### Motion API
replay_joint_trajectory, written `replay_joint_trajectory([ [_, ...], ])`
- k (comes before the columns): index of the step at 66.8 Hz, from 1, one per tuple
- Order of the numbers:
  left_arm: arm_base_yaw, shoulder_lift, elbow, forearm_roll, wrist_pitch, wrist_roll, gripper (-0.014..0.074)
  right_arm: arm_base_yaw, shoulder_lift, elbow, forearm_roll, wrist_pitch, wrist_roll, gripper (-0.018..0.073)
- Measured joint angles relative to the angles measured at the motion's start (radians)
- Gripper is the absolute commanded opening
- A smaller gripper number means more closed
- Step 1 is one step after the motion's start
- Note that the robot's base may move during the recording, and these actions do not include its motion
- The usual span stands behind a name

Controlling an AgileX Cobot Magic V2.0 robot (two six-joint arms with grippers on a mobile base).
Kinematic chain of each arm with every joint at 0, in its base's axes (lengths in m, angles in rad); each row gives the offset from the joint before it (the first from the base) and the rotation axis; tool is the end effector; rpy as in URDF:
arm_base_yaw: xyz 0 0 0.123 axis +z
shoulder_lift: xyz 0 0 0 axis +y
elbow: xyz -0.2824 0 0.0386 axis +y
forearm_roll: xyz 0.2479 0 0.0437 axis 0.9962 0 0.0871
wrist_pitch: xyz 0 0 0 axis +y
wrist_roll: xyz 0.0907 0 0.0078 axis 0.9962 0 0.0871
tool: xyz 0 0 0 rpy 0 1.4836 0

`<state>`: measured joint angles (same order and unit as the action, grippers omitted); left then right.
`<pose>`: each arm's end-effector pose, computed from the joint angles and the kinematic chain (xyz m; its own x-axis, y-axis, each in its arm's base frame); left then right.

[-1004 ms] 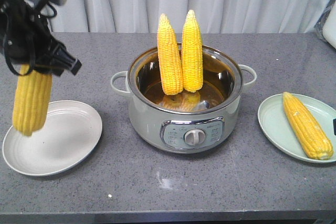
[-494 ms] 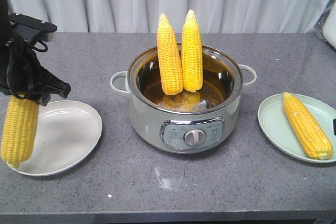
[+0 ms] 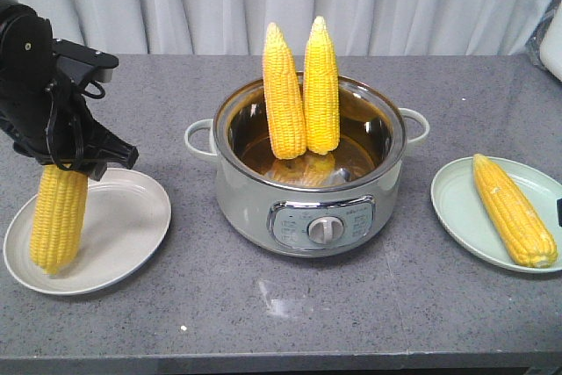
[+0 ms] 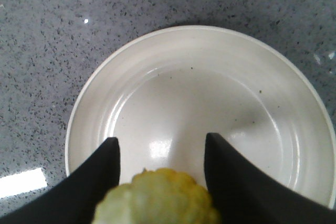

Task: Distribute corn equally
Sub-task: 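Lift the corn cob out and lower it onto the cream plate, then open the left gripper and hold it above the cream plate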

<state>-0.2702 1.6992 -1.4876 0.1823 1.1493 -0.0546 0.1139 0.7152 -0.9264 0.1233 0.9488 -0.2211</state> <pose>0.3439 -0.0796 0.3031 -0.9151 0.2746 -0.2954 0.2346 0.9582 0.1640 0.1158 0.0224 0.3773 -0.5635 -0.2132 -0.7981 -0.2791 0.9585 -0.0589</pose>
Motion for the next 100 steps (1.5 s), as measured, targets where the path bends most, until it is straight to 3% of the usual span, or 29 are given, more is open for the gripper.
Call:
replay_joint_trajectory([
  [15,0.000,0.009,0.000,0.000,-0.004,0.000,0.0555,0.000,0.000,0.000,0.000,0.000,0.000,0.0472],
  [45,0.000,0.012,0.000,-0.003,-0.023,0.000,0.0559,0.000,0.000,0.000,0.000,0.000,0.000,0.0472],
  [63,-0.002,-0.077,0.054,-0.123,-0.085,0.055,0.0559,0.000,0.000,0.000,0.000,0.000,0.000,0.0472],
  [80,-0.056,-0.282,0.201,-0.153,-0.224,0.128,0.0559,0.000,0.000,0.000,0.000,0.001,0.000,0.0472],
  [100,-0.085,-0.466,0.316,-0.255,-0.270,0.251,0.0559,0.000,0.000,0.000,0.000,0.000,0.001,0.0472],
])
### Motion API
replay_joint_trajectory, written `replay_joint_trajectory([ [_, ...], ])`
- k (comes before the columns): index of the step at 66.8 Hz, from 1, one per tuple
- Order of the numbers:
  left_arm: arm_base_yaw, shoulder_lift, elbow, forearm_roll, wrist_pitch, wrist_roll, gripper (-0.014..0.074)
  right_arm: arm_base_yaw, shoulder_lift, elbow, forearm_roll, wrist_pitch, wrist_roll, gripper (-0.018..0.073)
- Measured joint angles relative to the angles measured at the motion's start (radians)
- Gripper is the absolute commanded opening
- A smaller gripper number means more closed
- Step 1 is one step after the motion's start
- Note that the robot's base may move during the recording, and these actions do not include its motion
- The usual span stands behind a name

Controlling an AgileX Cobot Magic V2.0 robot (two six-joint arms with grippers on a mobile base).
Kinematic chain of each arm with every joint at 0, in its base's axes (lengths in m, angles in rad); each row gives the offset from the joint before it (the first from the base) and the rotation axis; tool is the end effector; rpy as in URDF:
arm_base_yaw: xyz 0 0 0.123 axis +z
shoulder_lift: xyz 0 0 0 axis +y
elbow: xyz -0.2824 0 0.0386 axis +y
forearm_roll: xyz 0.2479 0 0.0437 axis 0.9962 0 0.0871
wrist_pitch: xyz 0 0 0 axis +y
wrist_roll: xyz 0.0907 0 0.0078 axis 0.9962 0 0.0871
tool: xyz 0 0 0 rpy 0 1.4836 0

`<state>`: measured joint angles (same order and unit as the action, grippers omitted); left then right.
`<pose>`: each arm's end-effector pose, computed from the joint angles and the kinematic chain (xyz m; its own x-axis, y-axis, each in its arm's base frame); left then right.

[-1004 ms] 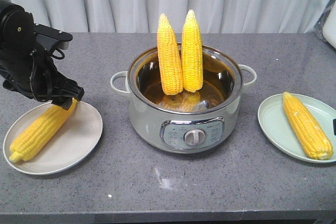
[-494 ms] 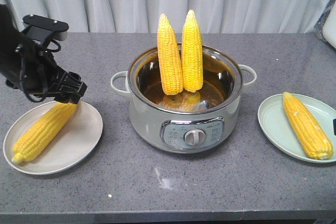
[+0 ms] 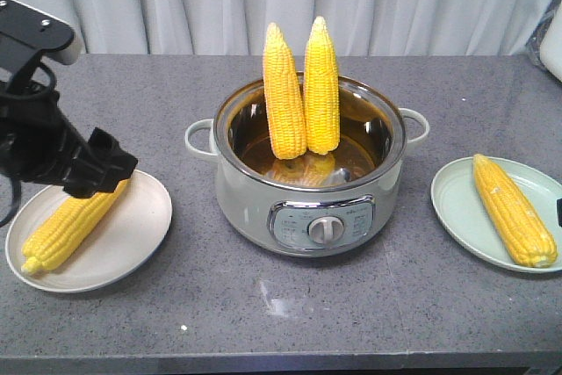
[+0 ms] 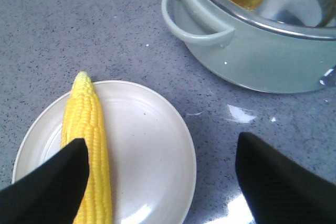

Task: Distribute corn equally
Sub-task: 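Open the left gripper and hold it above the cream plate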

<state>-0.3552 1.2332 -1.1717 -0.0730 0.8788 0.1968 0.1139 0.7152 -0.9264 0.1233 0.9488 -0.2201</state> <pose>0.2352 -0.0927 0.3621 -0.6404 0.3969 -0.6575 0.4832 0.8737 0.0568 0.1158 0.0224 0.3773 -0.5638 -0.2122 -0.7982 -0.2785 0.9587 -0.0581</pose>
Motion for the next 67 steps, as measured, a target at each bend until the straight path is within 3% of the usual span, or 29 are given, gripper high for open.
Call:
replay_joint_trajectory([
  [11,0.000,-0.062,0.032,-0.074,0.000,0.076,0.0559,0.000,0.000,0.000,0.000,0.000,0.002,0.0472],
  [19,0.000,-0.068,0.034,-0.089,0.000,0.101,0.0559,0.000,0.000,0.000,0.000,-0.001,0.003,0.0472],
  [46,0.000,-0.068,0.034,-0.089,-0.007,0.108,0.0559,0.000,0.114,-0.033,0.000,-0.056,0.005,0.0472],
  [58,0.000,-0.068,0.034,-0.089,-0.009,0.108,0.0559,0.000,0.262,-0.138,0.010,-0.082,-0.004,0.0472],
  [67,0.000,-0.068,0.034,-0.089,-0.009,0.108,0.0559,0.000,0.376,-0.236,0.072,-0.086,-0.066,0.0472],
])
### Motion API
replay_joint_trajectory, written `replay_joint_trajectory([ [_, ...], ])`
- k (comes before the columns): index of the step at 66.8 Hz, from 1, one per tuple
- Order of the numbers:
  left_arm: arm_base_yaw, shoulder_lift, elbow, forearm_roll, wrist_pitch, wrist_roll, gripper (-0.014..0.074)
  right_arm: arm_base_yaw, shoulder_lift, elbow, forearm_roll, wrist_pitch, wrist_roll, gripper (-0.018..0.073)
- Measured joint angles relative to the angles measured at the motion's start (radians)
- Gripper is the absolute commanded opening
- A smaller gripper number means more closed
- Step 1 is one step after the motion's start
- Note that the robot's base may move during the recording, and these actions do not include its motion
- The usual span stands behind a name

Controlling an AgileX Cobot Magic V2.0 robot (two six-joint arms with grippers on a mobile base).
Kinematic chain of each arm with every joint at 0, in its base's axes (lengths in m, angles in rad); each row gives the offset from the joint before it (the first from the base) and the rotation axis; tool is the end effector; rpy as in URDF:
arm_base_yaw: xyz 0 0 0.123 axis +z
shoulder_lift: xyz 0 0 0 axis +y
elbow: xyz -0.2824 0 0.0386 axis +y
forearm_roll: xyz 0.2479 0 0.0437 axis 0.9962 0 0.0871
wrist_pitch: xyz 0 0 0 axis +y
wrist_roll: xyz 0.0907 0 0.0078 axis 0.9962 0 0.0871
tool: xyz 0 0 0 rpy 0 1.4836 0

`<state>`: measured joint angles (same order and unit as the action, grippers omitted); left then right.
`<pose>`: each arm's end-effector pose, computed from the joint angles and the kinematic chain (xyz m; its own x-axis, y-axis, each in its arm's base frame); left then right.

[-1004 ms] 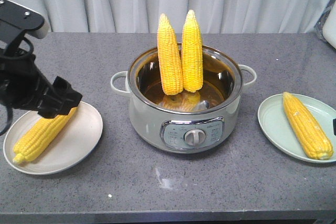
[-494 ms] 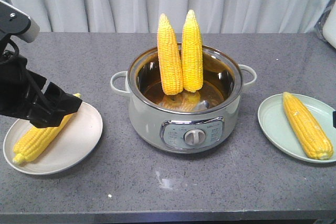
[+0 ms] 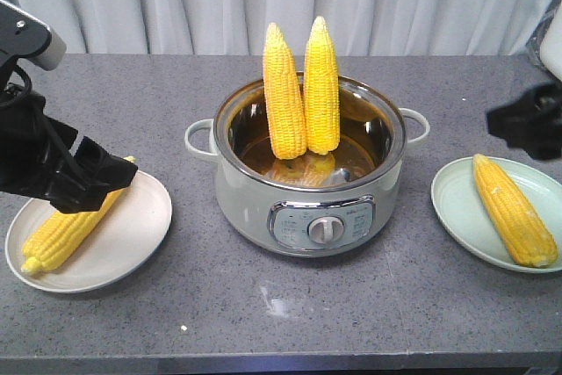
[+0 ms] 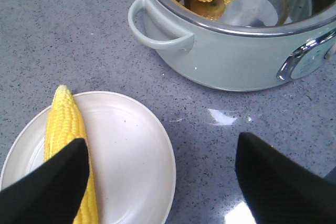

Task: Distribute corn equally
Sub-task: 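Open the left gripper and hold it above the cream plate, then reach the right gripper into the pot and grasp an upright corn cob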

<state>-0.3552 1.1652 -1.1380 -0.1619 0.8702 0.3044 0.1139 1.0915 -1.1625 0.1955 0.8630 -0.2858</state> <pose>0.2170 -0.0925 0.3695 -0.5773 0.4239 -0.6979 0.5506 0.8332 0.0506 0.2143 0.0381 0.3948 -0.5932 -0.2243 -0.7732 -0.3222 0.9463 -0.0273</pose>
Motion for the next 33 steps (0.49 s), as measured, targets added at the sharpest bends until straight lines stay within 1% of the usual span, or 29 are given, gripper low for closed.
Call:
replay_joint_trajectory([
  [20,0.000,0.000,0.000,0.000,0.000,0.000,0.0559,0.000,0.269,-0.204,0.210,-0.005,-0.218,0.0472],
  [26,0.000,0.000,0.000,0.000,0.000,0.000,0.0559,0.000,0.352,-0.261,0.239,-0.005,-0.255,0.0472],
  [33,0.000,0.000,0.000,-0.001,0.000,0.000,0.0559,0.000,0.444,-0.329,0.248,0.007,-0.278,0.0472],
])
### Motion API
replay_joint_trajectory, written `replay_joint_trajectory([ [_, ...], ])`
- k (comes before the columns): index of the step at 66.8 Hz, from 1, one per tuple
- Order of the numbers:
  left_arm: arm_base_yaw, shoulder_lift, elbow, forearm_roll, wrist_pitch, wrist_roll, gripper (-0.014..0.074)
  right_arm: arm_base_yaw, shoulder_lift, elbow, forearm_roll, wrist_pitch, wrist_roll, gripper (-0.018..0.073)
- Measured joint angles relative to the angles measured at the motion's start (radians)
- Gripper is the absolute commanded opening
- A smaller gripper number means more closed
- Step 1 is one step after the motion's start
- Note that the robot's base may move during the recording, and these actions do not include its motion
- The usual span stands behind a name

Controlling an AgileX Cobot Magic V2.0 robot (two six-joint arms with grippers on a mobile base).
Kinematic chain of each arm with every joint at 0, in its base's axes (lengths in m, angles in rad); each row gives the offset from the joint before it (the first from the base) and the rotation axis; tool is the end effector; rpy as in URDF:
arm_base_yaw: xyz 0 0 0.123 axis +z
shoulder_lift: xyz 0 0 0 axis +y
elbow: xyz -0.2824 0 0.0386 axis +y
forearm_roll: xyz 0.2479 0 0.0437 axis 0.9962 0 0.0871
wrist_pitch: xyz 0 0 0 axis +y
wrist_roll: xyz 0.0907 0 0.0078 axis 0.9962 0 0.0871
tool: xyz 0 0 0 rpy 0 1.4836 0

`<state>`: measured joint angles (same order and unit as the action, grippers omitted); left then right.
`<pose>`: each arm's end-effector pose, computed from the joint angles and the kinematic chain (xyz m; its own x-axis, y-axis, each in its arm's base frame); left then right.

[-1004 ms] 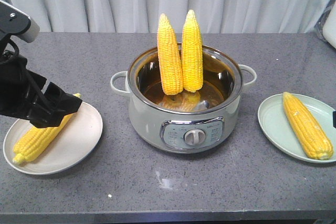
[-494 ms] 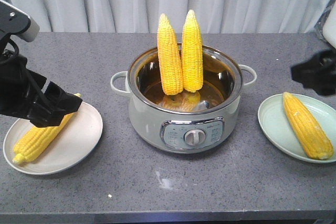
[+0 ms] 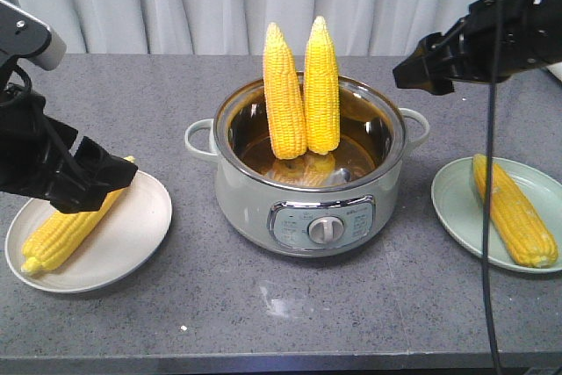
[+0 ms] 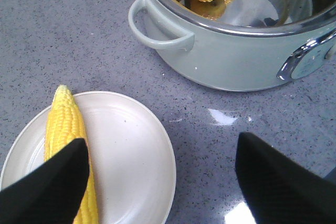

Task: Distribute corn equally
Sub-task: 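Reach the right gripper into the pot and grasp an upright corn cob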

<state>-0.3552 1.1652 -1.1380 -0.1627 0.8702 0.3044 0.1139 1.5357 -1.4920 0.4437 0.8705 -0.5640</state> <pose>0.2170 -0.0925 0.3695 -0.5775 0.4234 -0.6980 0.5507 0.8332 0.0498 0.3339 0.0683 0.3791 -0.5820 -0.3172 -0.7488 -0.5115 0.8586 0.0338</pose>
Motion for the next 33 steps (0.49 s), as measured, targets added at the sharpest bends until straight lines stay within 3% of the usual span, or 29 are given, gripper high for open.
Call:
replay_joint_trajectory([
  [17,0.000,0.000,0.000,0.000,0.000,0.000,0.0559,0.000,0.201,-0.170,0.082,0.043,-0.079,0.0477],
  [33,0.000,0.000,0.000,-0.001,0.000,0.000,0.0559,0.000,0.342,-0.296,0.175,0.061,-0.140,0.0551],
])
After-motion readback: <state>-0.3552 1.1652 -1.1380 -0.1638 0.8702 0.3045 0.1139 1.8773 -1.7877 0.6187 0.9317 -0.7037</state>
